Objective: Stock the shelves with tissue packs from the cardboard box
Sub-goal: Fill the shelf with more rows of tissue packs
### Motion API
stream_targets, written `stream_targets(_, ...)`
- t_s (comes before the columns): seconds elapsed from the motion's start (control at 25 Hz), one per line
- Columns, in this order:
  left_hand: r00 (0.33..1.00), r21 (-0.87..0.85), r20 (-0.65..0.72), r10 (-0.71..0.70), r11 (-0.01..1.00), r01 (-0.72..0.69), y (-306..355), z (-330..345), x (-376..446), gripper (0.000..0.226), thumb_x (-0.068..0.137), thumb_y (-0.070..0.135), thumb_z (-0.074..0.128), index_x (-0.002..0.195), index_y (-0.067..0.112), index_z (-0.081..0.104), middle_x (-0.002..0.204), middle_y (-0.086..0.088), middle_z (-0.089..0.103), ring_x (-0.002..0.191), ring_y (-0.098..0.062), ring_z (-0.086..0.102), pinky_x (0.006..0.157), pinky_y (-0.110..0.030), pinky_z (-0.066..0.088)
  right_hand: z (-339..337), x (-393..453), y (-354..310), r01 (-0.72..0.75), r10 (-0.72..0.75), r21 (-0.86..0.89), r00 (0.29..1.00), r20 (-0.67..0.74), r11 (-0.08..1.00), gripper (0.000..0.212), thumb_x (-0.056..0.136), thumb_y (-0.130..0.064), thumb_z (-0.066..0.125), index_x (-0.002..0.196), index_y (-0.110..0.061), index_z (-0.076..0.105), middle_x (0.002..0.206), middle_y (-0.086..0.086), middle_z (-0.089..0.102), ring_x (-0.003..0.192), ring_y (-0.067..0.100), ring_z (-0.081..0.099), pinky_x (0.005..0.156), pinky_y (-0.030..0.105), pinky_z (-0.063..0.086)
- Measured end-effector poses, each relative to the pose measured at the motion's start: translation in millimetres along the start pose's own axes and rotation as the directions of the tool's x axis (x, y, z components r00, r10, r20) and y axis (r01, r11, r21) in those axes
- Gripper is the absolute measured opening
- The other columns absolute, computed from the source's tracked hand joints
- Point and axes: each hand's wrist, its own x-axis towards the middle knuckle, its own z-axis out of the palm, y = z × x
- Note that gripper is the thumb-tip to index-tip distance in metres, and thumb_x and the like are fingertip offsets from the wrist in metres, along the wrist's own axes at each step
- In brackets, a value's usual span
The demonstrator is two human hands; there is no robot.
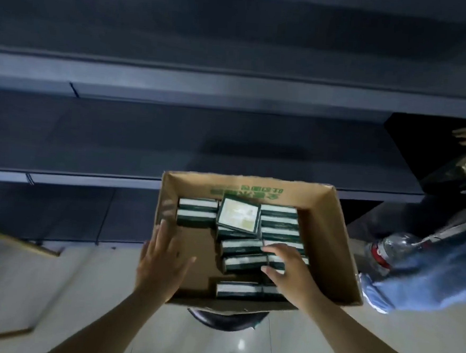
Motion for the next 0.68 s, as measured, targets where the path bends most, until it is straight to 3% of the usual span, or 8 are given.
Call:
stream_targets(0.12,0.998,0.142,-0.06,-0.027,0.989,0.035,-5,25,2,0.069,0.088,0.059,0.031,0.143,0.018,0.033,0.152,-0.018,0.026,0.138,-0.037,0.029,0.107,-0.057,0.029,32,17,37,0.033,-0.034,0.007,0.995,0.097,0.999,0.036,0.085,-0.024,0.068,0.12,-0.024,0.059,0.119,-0.011,0.053,0.118,0.008,0.042,0.099,0.012,0.026)
stream_targets(0.24,0.972,0.109,-0.172,-0.162,0.977,0.182,-11,32,0,0.073,0.089,0.064,0.028,0.148,0.021,0.026,0.157,-0.017,0.012,0.144,-0.034,0.011,0.112,-0.052,0.016,54,44,61,0.093,-0.093,0.007,0.976,0.196,0.996,0.037,0.082,-0.02,0.071,0.118,-0.02,0.062,0.119,-0.002,0.059,0.115,0.017,0.05,0.101,0.033,0.04)
stream_targets(0.48,0.97,0.174,-0.161,-0.181,0.962,0.209,-6,34,3,0.076,0.086,0.062,0.039,0.149,0.02,0.028,0.157,-0.018,0.009,0.141,-0.04,0.02,0.106,-0.055,0.029,67,61,83,0.194,-0.175,-0.039,0.942,0.285,0.98,0.042,0.079,-0.021,0.073,0.119,-0.029,0.062,0.118,-0.008,0.058,0.114,0.015,0.046,0.096,0.039,0.038)
stream_targets(0.68,0.968,0.219,-0.17,-0.186,0.95,0.221,-7,35,3,0.077,0.084,0.062,0.042,0.147,0.017,0.033,0.155,-0.021,0.014,0.137,-0.045,0.027,0.1,-0.058,0.037,70,67,82,0.222,-0.208,-0.042,0.953,0.222,0.974,0.043,0.081,-0.008,0.07,0.118,-0.027,0.063,0.112,-0.008,0.061,0.108,0.016,0.046,0.086,0.036,0.034)
